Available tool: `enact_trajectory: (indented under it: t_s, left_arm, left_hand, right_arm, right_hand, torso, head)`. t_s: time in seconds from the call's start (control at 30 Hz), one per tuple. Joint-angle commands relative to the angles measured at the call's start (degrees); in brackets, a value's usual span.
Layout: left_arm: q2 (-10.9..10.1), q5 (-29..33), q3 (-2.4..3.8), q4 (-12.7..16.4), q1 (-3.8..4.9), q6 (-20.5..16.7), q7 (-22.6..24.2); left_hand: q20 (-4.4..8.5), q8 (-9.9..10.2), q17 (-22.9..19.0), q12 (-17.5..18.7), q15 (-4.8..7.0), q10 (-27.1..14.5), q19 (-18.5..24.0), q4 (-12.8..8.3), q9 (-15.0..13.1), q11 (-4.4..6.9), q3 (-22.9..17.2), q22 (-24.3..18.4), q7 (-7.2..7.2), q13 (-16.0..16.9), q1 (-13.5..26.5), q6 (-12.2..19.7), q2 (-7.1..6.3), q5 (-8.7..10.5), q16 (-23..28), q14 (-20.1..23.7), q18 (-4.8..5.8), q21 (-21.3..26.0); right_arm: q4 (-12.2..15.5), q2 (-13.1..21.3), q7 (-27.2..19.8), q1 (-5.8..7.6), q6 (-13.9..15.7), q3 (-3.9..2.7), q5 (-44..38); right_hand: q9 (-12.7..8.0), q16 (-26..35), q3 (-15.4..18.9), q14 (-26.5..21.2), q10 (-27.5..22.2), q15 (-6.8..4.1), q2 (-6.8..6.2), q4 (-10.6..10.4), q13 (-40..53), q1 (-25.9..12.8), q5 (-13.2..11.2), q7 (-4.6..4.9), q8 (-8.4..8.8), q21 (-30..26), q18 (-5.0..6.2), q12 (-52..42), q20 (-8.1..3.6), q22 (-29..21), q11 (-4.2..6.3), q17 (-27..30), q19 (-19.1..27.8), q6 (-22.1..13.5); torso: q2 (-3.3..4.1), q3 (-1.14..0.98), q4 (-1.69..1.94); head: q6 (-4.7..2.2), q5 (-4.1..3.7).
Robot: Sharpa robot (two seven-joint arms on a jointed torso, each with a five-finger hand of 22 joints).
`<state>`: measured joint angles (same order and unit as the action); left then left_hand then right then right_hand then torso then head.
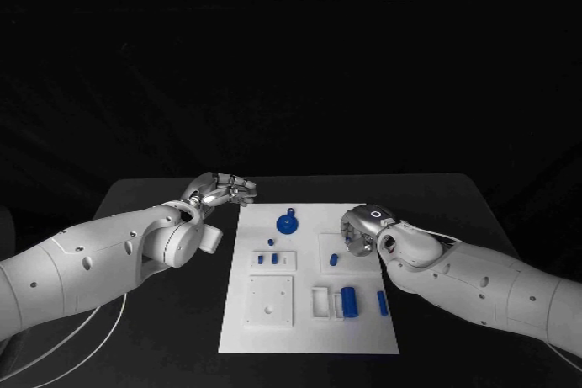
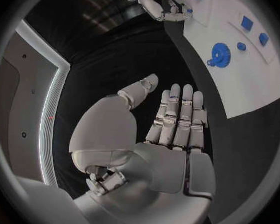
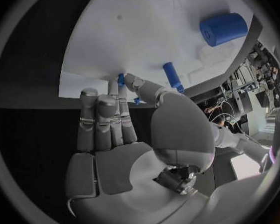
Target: Assemble the parts on the task board
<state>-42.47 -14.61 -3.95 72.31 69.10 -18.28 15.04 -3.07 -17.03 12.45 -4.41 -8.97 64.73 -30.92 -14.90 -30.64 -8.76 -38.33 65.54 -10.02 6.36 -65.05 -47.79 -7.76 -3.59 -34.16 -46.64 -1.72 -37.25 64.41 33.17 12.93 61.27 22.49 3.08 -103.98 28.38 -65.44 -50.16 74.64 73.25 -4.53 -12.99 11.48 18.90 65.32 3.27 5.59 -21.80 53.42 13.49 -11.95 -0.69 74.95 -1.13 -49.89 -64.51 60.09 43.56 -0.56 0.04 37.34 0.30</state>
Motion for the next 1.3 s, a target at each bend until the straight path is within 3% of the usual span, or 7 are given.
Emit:
enact_trajectory:
  t_s: [0.03, 0.2, 0.43, 0.6, 0.93, 1.13, 1.3]
  left_arm:
    - [0.0, 0.4, 0.05, 0.0, 0.07, 0.5, 0.7]
    - [0.0, 0.4, 0.05, -0.1, 0.07, 0.6, 0.8]
    - [-0.2, 0.4, 0.05, -0.3, 0.07, 0.4, 0.8]
    - [-0.1, 0.6, 0.05, -0.6, 0.07, 0.2, 0.9]
    - [1.0, 1.2, 0.05, -1.2, 0.07, 0.0, 1.5]
    - [2.0, 1.6, 0.04, -1.8, 0.06, -0.5, 1.7]
    - [2.9, 1.9, 0.04, -2.1, 0.06, -0.7, 1.7]
  left_hand:
    - [-0.06, -0.3, 0.1, 0.2, 0.09, -0.3, 0.0, -0.1, 0.1, 0.06, 0.2, 0.1, 0.02, -0.1, -0.4, 0.4, 0.26, -0.11, 0.1, -0.3, -1.03, 0.2]
    - [-0.07, -0.3, 0.1, 0.3, 0.08, -0.4, 0.0, -0.1, 0.1, 0.03, 0.2, 0.1, 0.01, -0.1, -0.4, 0.4, 0.28, -0.1, 0.2, -0.3, -1.01, 0.3]
    - [-0.07, -0.3, 0.2, 0.3, 0.08, -0.5, 0.0, -0.1, 0.1, 0.0, 0.2, 0.1, 0.01, -0.2, -0.4, 0.4, 0.31, -0.11, 0.3, -0.3, -1.01, 0.3]
    - [-0.08, -0.3, 0.2, 0.3, 0.07, -0.5, 0.0, -0.1, 0.1, -0.01, 0.2, 0.1, 0.01, -0.2, -0.4, 0.4, 0.32, -0.11, 0.3, -0.3, -1.0, 0.3]
    - [-0.08, -0.4, 0.2, 0.2, 0.07, -0.5, 0.0, 0.0, 0.1, -0.02, 0.2, 0.1, 0.03, -0.2, -0.4, 0.4, 0.44, -0.13, 0.4, -0.4, -0.99, 0.4]
    - [-0.08, -0.5, 0.3, 0.2, 0.09, -0.5, 0.1, 0.0, 0.1, -0.01, 0.2, 0.2, 0.06, -0.2, -0.4, 0.3, 0.5, -0.12, 0.5, -0.5, -0.97, 0.4]
    - [-0.08, -0.5, 0.3, 0.2, 0.09, -0.5, 0.1, 0.0, 0.1, 0.0, 0.2, 0.2, 0.08, -0.2, -0.5, 0.3, 0.54, -0.13, 0.5, -0.5, -0.96, 0.4]
  right_arm:
    - [0.5, 0.3, 1.1, 0.08, 3.4, -0.08, -1.6]
    - [2.8, 2.0, 0.3, 0.09, 4.0, -0.23, 1.0]
    - [8.0, 5.3, -0.3, 0.16, 3.5, -2.87, 3.7]
    - [11.6, 6.4, -1.7, 0.26, 4.6, -3.5, 5.9]
    - [16.2, 2.7, -4.2, 0.02, 4.5, -3.28, 7.2]
    - [17.5, -0.2, -4.5, -1.81, 2.6, -1.86, 4.2]
    - [17.5, -2.7, -4.6, -3.19, 1.3, -0.12, 2.1]
  right_hand:
    - [0.0, -0.1, -0.4, 0.0, 1.8, -0.41, -0.13, 0.1, 0.2, 0.7, -0.2, 0.02, -0.23, 0.4, 1.51, -0.3, -0.26, 1.2, -0.3, 0.1, -0.2, 0.6]
    - [0.1, -0.1, -0.8, 0.1, 2.0, -0.48, -0.36, 0.0, 0.4, 0.8, -0.3, -0.05, -0.25, 0.5, 1.51, -0.3, -0.32, 1.2, -0.24, 0.1, -0.3, 0.8]
    - [0.2, -0.1, -0.9, 0.1, 2.1, -0.49, -0.37, 0.0, 0.4, 0.8, -0.3, -0.07, -0.25, 0.5, 1.51, -0.3, -0.34, 1.2, -0.22, 0.1, -0.3, 0.8]
    - [0.2, -0.1, -0.9, 0.1, 2.1, -0.5, -0.36, -0.1, 0.4, 0.8, -0.3, -0.07, -0.24, 0.5, 1.51, -0.3, -0.36, 1.1, -0.22, 0.1, -0.3, 0.8]
    - [0.2, 0.0, -0.9, 0.1, 2.1, -0.49, -0.16, -0.1, 0.5, 0.8, -0.3, -0.05, -0.18, 0.6, 1.51, -0.2, -0.44, 1.1, -0.23, 0.2, -0.4, 0.8]
    - [0.2, 0.0, -0.8, 0.1, 2.0, -0.48, 0.01, -0.1, 0.5, 0.8, -0.3, -0.03, -0.11, 0.6, 1.51, -0.1, -0.5, 1.1, -0.25, 0.2, -0.4, 0.7]
    - [0.3, 0.1, -0.8, 0.1, 2.0, -0.47, 0.05, 0.0, 0.6, 0.8, -0.3, -0.02, -0.08, 0.6, 1.51, 0.0, -0.54, 1.1, -0.25, 0.3, -0.4, 0.7]
  torso:
    - [-0.03, -0.02, 0.0]
    - [-0.04, -0.01, 0.08]
    - [-0.15, -0.01, -0.09]
    - [-0.18, -0.04, -0.23]
    - [-0.43, -0.04, -0.25]
    - [-0.48, 0.01, -0.17]
    - [-0.7, 0.17, 0.07]
  head:
    - [-0.04, 0.04]
    - [-0.01, 0.09]
    - [0.04, 0.44]
    - [-0.12, 0.77]
    - [0.03, 2.74]
    - [0.16, 4.05]
    - [0.42, 4.81]
